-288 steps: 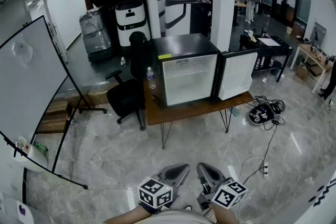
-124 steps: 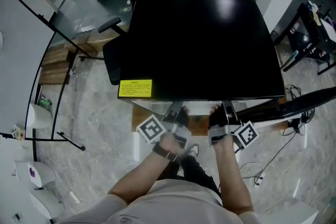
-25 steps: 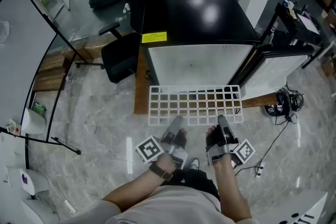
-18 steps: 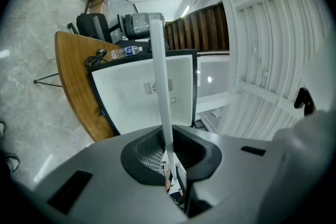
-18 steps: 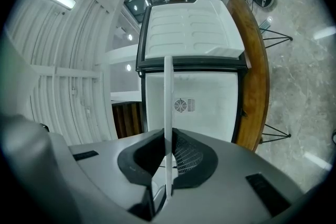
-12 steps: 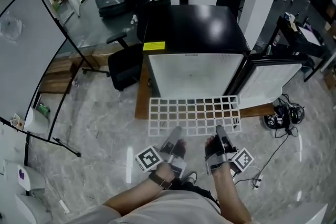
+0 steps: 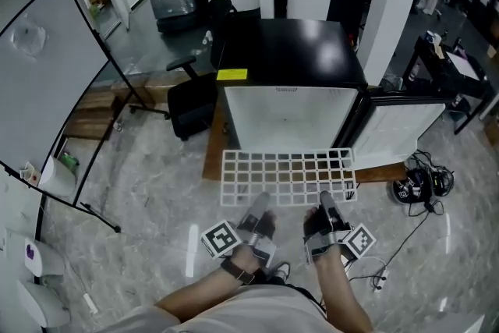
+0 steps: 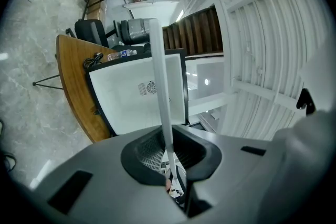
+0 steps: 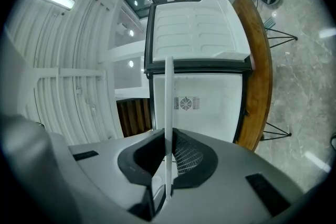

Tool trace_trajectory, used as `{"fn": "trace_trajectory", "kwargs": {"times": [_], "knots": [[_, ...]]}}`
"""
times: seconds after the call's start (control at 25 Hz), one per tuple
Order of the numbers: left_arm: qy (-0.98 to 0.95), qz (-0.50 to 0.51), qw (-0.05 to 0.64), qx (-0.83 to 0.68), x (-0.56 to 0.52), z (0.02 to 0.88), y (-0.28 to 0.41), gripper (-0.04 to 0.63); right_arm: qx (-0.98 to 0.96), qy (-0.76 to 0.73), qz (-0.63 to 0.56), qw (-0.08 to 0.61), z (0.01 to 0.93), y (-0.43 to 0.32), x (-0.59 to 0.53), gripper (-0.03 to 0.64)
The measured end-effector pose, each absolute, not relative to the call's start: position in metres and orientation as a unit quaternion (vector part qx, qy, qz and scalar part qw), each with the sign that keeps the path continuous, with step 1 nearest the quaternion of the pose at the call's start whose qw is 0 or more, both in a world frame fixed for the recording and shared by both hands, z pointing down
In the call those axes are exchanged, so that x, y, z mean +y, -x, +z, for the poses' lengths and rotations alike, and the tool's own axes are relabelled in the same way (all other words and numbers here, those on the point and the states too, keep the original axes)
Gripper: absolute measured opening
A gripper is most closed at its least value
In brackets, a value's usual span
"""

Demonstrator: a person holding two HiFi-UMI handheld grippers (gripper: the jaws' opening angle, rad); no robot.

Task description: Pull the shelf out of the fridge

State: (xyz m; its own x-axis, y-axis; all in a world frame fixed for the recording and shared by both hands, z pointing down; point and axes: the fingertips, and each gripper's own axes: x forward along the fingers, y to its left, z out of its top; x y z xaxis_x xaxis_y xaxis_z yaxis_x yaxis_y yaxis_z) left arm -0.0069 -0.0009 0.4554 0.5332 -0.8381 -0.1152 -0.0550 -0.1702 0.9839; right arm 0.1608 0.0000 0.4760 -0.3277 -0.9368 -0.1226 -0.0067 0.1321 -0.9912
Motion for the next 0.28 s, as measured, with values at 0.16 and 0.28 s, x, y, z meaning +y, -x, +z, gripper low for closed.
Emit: {"fn": "trace_trajectory", "kwargs": {"times": [0.16, 0.28], "knots": [[-0.683, -0.338, 0.548, -0.346, 0.0, 0.461, 0.011, 0.032, 0.615, 0.382, -0.536, 0.435, 0.475, -0.16, 0.0, 0.041], [-0.686, -0.325, 0.544, -0.357, 0.0, 0.466, 0.012, 0.032, 0.615, 0.383, -0.536, 0.433, 0.476, -0.161, 0.0, 0.041]]}}
